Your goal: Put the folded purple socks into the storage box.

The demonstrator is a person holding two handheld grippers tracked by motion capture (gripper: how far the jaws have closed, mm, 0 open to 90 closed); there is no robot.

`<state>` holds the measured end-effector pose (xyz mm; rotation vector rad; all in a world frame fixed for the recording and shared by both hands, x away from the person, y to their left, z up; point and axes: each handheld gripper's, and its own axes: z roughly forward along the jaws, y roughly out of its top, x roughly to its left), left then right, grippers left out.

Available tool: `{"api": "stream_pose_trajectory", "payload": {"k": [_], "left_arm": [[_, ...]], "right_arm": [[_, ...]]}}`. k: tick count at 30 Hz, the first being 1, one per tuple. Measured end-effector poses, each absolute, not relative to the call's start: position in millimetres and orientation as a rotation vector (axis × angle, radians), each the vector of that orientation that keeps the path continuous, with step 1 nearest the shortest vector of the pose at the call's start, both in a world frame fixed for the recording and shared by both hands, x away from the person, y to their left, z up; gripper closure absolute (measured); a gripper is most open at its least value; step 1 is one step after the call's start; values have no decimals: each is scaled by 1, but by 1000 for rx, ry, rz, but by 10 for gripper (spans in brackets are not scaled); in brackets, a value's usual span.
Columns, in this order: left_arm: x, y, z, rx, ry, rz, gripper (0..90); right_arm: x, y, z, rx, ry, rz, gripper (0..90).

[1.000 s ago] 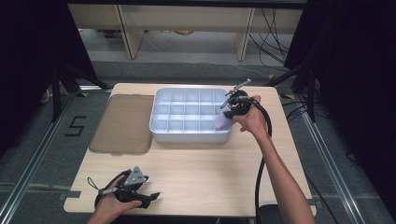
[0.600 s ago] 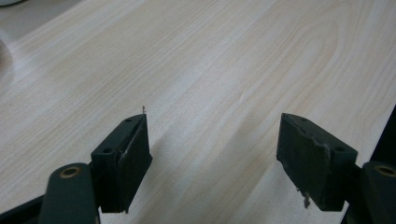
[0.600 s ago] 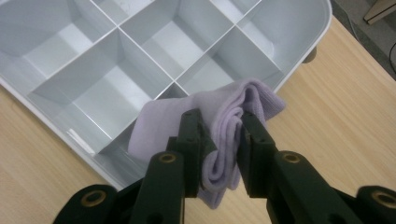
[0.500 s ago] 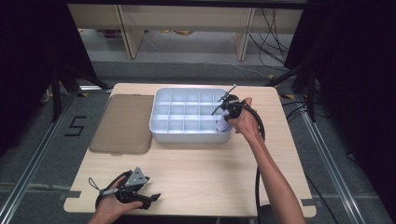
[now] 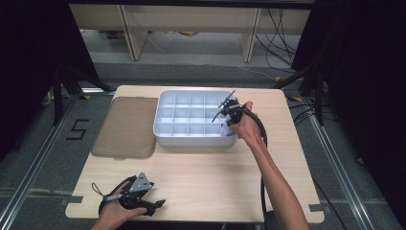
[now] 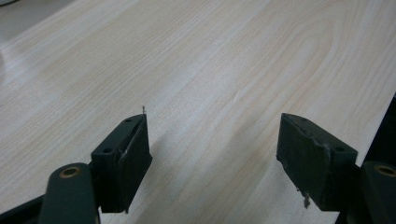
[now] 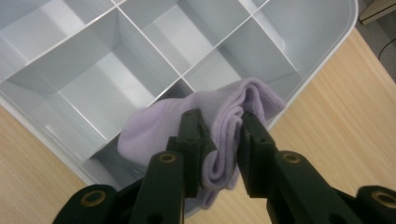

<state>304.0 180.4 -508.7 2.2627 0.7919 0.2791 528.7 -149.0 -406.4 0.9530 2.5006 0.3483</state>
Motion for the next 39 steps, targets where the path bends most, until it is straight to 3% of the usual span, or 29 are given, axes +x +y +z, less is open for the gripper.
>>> {"api": "stream_pose_trajectory", "payload": {"k": [10,16,27,39], "left_arm": [[305,179,-510,2271,778,251,252],[305,180,-509,2262,798,281,252],[304,180,-509,2258,804,278,252],[304,180,-509,2261,799,283,252]], "right_arm": [[527,-149,-428,983,2546,384,724],[524,-157,-412,1072,2519,543,602],[528,-174,-394,1095,2467,685,836],[535,-163,-420,1089,2566,589,884]]}}
